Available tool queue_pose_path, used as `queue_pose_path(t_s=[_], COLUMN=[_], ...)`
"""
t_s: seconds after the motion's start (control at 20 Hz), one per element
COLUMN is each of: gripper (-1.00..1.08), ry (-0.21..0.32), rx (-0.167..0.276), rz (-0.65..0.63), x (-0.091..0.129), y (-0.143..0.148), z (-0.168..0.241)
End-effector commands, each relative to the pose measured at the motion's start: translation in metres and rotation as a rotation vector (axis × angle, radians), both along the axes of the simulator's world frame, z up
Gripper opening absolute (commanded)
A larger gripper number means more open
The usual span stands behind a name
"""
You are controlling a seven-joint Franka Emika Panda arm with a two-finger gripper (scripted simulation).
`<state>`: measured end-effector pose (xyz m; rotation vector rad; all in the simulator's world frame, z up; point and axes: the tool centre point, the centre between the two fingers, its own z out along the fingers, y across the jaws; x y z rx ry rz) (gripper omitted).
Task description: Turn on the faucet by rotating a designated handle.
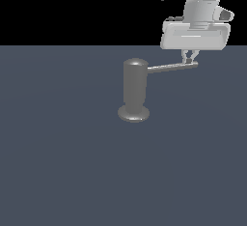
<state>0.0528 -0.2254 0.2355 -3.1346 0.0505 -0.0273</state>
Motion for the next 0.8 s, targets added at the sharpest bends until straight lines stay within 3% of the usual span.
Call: queue_pose_path(t_s=[0.0,0.75], gripper=[-1.0,-1.0], ry=[-0.001,0.005], rx=[-0.001,-0.002], rz=[0.004,-0.007], x=[0.01,0.047], y=[0.003,0.001], z=[-0.003,-0.006])
